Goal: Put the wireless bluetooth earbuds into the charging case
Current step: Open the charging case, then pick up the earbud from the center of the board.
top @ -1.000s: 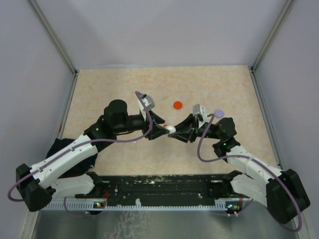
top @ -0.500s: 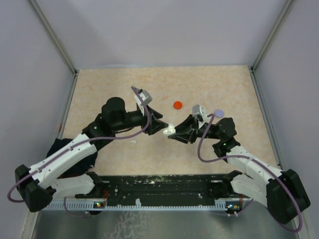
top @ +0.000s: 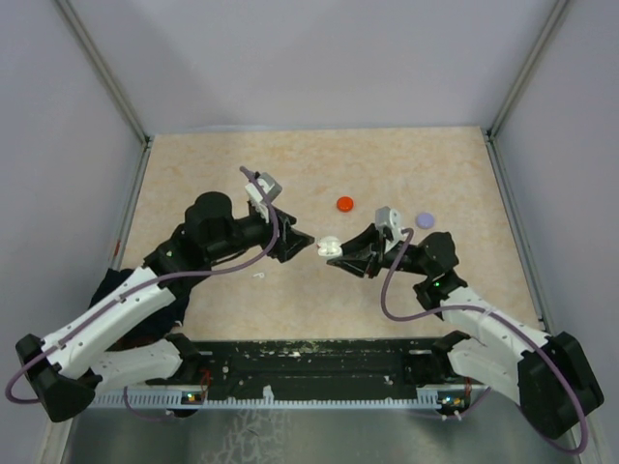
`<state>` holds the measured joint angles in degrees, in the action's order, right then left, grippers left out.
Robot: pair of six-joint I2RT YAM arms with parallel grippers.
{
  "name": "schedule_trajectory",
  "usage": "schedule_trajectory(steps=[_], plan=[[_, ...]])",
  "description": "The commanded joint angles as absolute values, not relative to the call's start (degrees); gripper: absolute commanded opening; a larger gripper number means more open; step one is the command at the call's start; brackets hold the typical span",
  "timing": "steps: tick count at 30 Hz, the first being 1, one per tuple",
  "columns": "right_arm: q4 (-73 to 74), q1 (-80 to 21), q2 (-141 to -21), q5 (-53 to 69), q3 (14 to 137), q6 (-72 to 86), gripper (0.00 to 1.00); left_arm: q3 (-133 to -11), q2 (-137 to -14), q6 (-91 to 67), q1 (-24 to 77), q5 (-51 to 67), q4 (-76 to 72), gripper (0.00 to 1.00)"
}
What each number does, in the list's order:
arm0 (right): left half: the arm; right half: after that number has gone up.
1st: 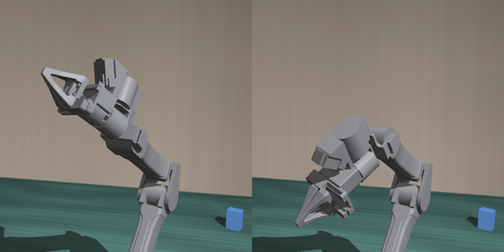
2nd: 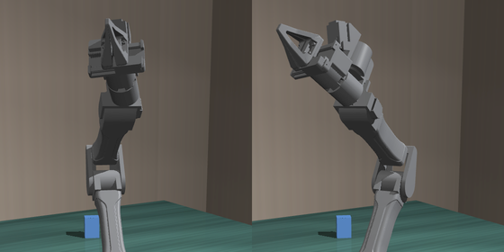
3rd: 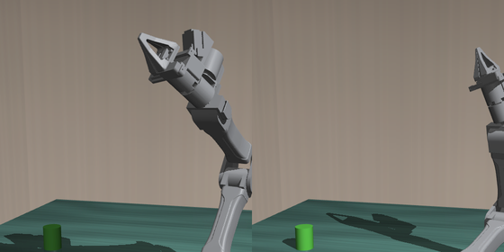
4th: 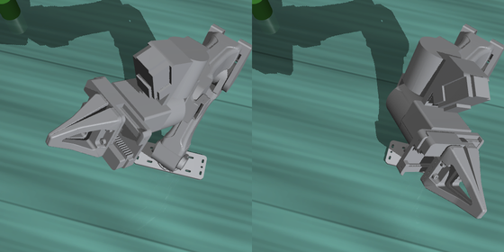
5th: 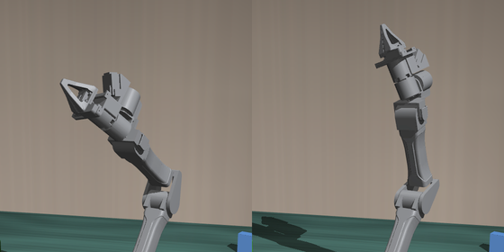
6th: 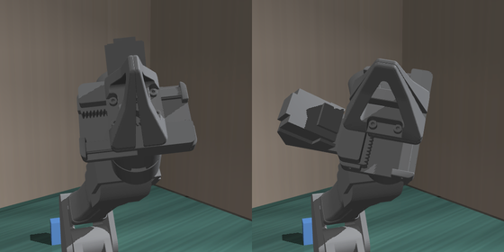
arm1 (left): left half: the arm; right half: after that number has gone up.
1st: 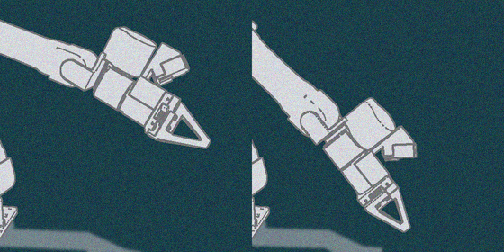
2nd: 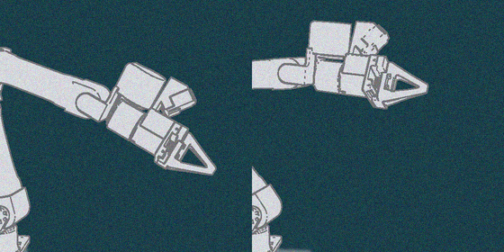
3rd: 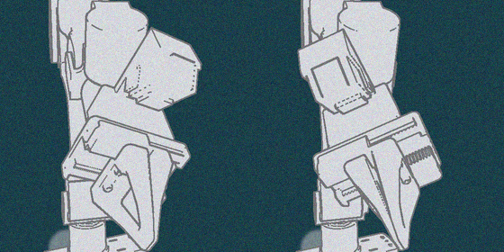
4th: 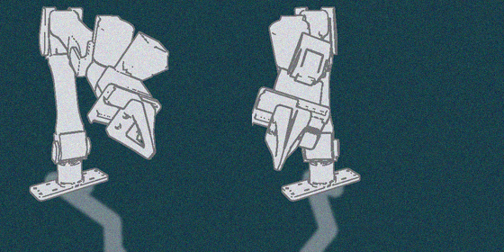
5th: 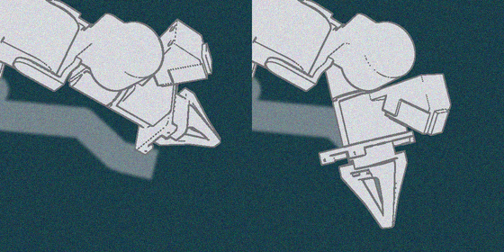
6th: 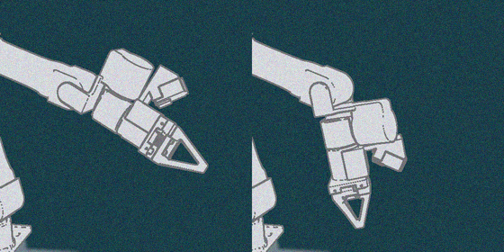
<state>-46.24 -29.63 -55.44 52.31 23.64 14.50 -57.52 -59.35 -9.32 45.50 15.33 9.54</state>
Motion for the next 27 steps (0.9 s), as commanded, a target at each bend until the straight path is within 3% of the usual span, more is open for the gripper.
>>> schedule_trajectory(steps=[1, 16, 27], plan=[[-52.4, -30.3, -54.3, 48.7, 20.7, 9.7, 0.00, -58.4, -56.7, -11.7, 45.2, 4.2, 17.9, 0.73], [-66.5, -30.3, -61.2, 46.0, 14.7, 4.1, 0.00, -51.5, -63.5, -23.6, 45.2, -16.9, 34.7, 0.70], [-82.6, -30.3, -65.4, 44.9, 9.3, 10.5, 0.00, -51.2, -75.4, -24.4, 43.8, -15.6, 32.7, 0.68]])
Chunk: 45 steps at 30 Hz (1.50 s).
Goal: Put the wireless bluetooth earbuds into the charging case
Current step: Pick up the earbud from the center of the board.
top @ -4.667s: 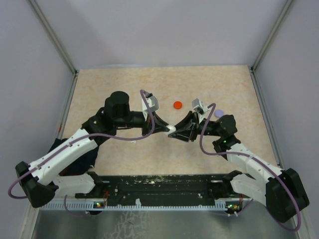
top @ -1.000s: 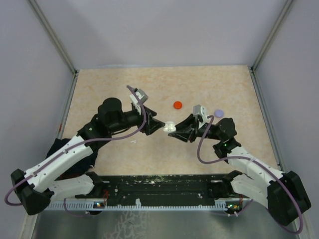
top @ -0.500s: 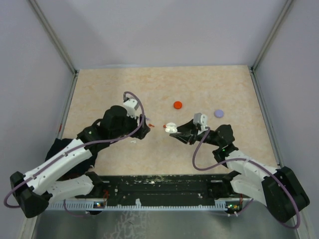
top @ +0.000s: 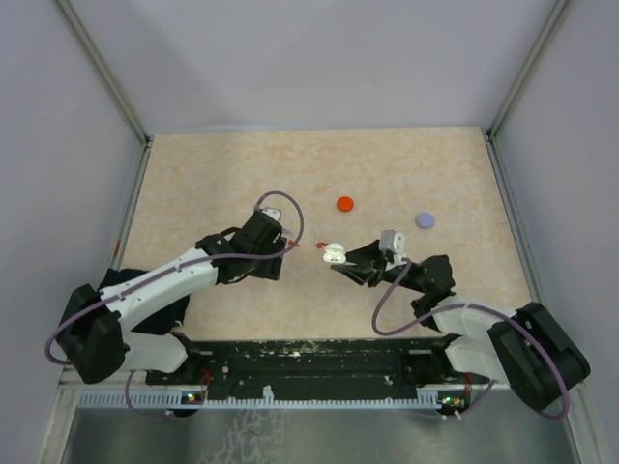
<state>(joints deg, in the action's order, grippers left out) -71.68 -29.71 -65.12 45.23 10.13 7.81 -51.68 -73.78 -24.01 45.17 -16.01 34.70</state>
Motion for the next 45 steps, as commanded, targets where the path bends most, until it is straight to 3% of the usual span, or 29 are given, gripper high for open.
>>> schedule_trajectory(steps=[1, 17, 37, 45], plan=[[-83.1, -30.3, -65.4, 44.8, 9.1, 10.9, 0.00, -51.0, -76.0, -24.1, 43.1, -14.5, 31.6, 0.68], [-91.3, -30.3, -68.6, 44.3, 5.5, 13.7, 0.00, -46.7, -84.4, -21.9, 32.8, -2.0, 19.6, 0.71], [-90.4, -30.4, -67.1, 44.1, 5.1, 13.2, 0.00, -44.5, -84.9, -28.7, 33.9, 4.0, 24.9, 0.70], [-89.8, -30.4, -66.8, 44.1, 5.1, 12.9, 0.00, -47.5, -83.4, -32.2, 36.2, 0.7, 26.7, 0.65]])
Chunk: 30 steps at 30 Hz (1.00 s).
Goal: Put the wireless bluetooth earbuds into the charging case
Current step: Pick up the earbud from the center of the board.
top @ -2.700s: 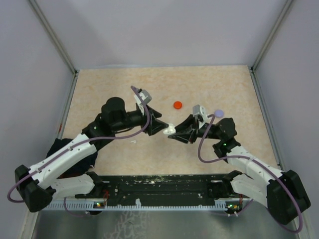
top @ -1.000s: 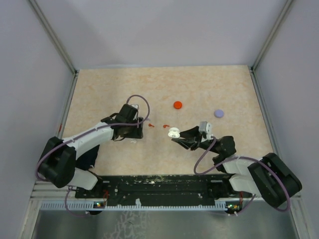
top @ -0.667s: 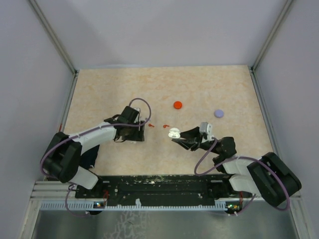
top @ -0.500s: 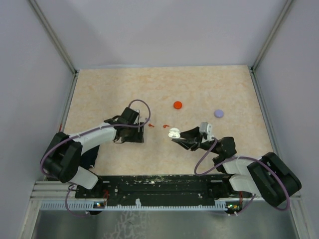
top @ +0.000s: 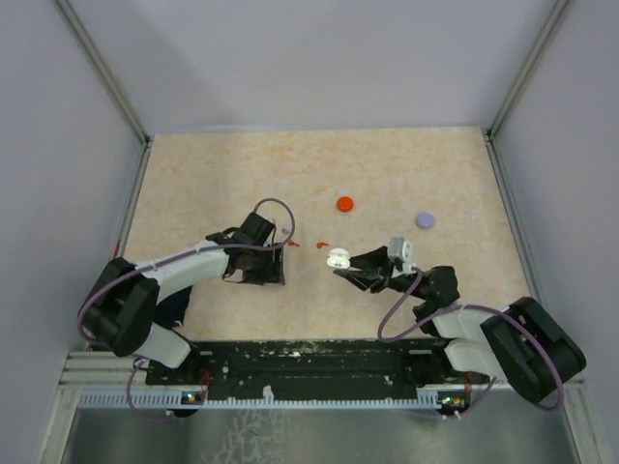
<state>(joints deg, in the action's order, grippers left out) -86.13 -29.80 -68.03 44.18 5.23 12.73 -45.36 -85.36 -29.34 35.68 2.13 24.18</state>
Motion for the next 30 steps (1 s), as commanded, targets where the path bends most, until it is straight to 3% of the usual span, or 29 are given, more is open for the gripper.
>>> schedule_trajectory(steps=[1, 10, 16, 30], plan=[[-89.7, -30.4, -66.7, 44.0, 5.1, 12.8, 0.00, -47.7, -82.9, -32.8, 36.2, -1.2, 27.2, 0.65], [-89.3, -30.4, -66.9, 44.0, 5.3, 12.7, 0.00, -47.9, -80.6, -33.5, 35.8, -12.9, 29.9, 0.57], [-88.6, -30.7, -67.1, 43.9, 5.4, 12.2, 0.00, -50.6, -85.5, -29.7, 35.9, -14.0, 29.9, 0.45], [-88.1, -31.0, -67.2, 43.8, 5.5, 11.7, 0.00, -53.2, -91.2, -25.9, 35.9, -13.4, 30.5, 0.41]])
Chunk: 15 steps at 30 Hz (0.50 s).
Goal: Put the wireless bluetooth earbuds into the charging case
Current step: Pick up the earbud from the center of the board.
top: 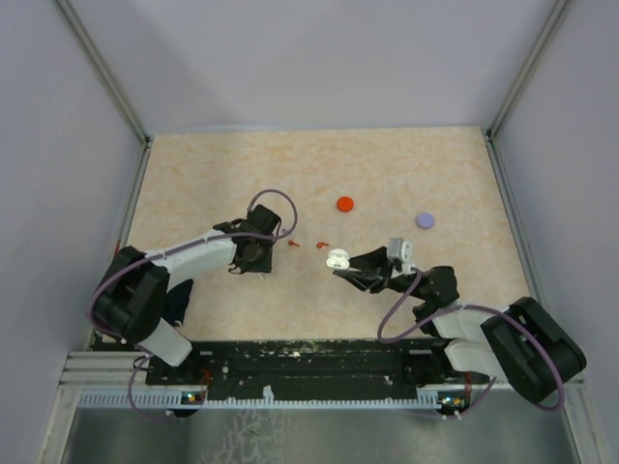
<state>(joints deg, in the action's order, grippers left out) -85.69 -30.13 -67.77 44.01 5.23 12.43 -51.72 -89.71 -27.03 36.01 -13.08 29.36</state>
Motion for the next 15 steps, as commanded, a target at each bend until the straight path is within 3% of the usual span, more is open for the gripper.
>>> schedule_trajectory(steps=[1, 15], plan=[[-88.2, -31.0, -67.2, 43.8, 5.5, 11.7, 0.00, -53.3, -91.4, -25.9, 35.9, -13.3, 30.8, 0.41], [-88.5, -31.0, -67.1, 43.9, 5.4, 12.0, 0.00, -54.1, -93.5, -23.6, 35.9, -13.5, 31.6, 0.34]])
